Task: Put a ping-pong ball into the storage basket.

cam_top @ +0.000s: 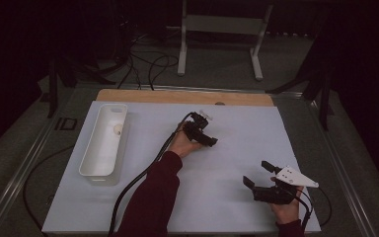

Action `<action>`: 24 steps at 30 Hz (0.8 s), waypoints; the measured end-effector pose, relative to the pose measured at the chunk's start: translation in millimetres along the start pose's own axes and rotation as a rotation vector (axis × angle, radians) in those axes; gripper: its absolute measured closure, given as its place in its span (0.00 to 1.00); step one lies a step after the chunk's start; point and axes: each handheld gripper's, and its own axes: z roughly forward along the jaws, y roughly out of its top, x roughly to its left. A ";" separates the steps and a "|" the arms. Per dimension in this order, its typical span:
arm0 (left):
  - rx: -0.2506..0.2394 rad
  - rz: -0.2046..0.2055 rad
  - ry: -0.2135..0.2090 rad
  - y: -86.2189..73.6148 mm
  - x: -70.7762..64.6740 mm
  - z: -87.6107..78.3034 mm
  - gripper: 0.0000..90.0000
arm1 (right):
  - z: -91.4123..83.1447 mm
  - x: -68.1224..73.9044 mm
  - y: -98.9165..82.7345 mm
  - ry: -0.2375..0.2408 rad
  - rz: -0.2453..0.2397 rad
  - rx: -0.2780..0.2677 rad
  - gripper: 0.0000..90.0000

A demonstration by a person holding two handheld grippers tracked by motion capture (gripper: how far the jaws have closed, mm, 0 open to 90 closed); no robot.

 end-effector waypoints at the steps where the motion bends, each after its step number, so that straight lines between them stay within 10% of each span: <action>1: 0.003 0.001 -0.002 -0.2 0.0 0.9 0.25 | 0.0 0.0 0.0 0.000 0.002 0.000 0.09; 24: 0.052 0.029 -0.014 -4.0 -1.5 6.0 0.57 | -0.2 -0.2 0.2 -0.001 0.000 -0.001 0.09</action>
